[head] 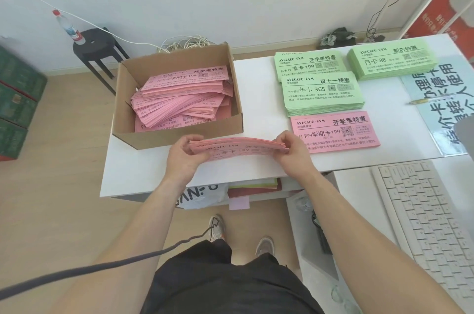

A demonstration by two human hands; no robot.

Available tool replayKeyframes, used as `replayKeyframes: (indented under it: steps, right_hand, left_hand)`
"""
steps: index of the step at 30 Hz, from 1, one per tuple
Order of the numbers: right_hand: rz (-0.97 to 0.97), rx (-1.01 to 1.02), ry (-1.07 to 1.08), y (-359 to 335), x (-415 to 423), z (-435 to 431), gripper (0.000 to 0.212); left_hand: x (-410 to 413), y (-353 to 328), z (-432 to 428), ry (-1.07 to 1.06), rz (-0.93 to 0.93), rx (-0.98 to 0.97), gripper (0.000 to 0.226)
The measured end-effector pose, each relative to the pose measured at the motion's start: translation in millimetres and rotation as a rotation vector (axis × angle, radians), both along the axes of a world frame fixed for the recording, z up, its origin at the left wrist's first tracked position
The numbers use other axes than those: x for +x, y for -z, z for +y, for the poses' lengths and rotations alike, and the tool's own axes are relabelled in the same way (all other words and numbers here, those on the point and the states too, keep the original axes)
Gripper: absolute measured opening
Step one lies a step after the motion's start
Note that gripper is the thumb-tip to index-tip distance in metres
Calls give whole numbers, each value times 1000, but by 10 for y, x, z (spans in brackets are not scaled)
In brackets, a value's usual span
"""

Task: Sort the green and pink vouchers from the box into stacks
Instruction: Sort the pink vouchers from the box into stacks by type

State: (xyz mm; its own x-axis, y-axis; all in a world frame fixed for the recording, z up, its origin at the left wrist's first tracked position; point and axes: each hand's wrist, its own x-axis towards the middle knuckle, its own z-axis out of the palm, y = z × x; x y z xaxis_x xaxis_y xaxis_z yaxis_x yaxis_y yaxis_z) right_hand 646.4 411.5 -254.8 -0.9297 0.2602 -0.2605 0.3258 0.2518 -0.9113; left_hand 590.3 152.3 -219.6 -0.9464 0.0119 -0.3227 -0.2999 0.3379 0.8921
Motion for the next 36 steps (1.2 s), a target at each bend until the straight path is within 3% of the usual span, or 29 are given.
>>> replayKeyframes:
  steps: [6, 11, 17, 23, 33, 36]
  right_hand:
    - [14, -15, -21, -1, -81, -234, 27]
    - [23, 1, 114, -2, -48, -309, 19]
    - [-33, -46, 188, -365, 140, 434, 45]
    - [-280, 184, 404, -418, 192, 1447, 44]
    - [-418, 417, 300, -166, -75, 1938, 47]
    - [-488, 550, 284, -128, -71, 1911, 62]
  left_hand:
    - [-10, 260, 92, 25, -69, -31, 44]
    - [5, 249, 219, -14, -66, -93, 50]
    - [-45, 72, 665, 292, -120, -34, 50]
    - [-121, 109, 1722, 445, -197, -7, 27]
    - [-104, 294, 2326, 362, -105, -259, 38]
    - [-105, 334, 2318, 400, -99, -423, 50]
